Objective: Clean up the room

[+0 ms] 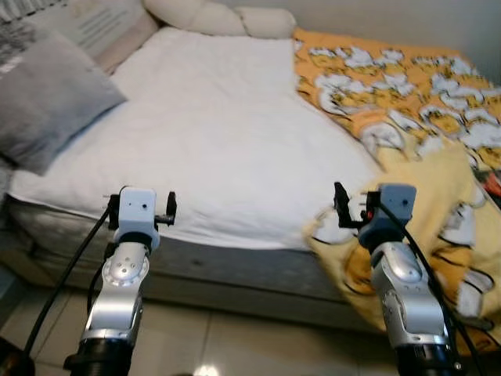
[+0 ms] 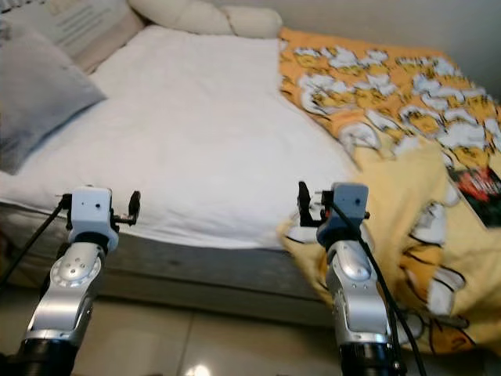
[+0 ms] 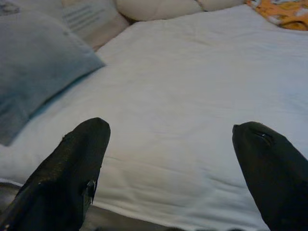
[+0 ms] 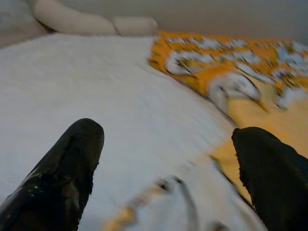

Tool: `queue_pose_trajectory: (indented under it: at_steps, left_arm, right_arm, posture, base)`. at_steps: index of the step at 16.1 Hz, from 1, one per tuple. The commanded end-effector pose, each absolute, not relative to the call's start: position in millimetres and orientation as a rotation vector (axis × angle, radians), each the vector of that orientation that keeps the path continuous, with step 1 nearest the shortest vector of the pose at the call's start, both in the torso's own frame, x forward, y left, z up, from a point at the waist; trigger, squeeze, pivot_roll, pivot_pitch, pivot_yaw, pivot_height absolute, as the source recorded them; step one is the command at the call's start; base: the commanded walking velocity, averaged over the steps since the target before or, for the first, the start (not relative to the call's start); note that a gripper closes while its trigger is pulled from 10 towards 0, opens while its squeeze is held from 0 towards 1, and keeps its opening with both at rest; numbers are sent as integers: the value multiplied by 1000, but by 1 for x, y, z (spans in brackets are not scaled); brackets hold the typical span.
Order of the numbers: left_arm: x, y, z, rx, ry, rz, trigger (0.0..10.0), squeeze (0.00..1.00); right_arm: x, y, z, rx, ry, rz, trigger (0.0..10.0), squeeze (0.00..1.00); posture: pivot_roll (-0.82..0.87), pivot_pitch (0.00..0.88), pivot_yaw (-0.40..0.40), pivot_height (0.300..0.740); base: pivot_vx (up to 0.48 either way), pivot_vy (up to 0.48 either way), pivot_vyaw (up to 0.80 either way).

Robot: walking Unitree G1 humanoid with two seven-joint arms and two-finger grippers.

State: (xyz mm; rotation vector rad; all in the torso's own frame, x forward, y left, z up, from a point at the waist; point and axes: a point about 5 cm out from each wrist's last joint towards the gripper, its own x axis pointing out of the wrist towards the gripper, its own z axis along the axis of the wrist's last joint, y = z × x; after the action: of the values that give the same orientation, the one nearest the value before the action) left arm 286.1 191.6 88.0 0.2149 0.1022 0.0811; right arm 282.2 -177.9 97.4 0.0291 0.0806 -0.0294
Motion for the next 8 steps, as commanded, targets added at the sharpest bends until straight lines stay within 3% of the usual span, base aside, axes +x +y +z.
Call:
queue_pose_trajectory:
  at_steps: [1,4,8]
  left_arm:
    - [290,182,92,221,82,41,10000,878]
    - [292,178,95,227,74,25,10000,875]
    - [294,177,96,232,71,15,10000,875]
  right_arm:
    - [282,-184,97,31,86,-47,10000,1000]
    - [281,-184,96,31,87,-40,10000,1000]
    - [280,-182,94,32,96,-38,10000,1000]
  posture:
    - [-39,0,-9,740]
    - [-39,0,0,740]
    - [-39,0,11,740]
  base:
    - [0,-480,0]
    - [0,-480,163]
    - [0,-480,744]
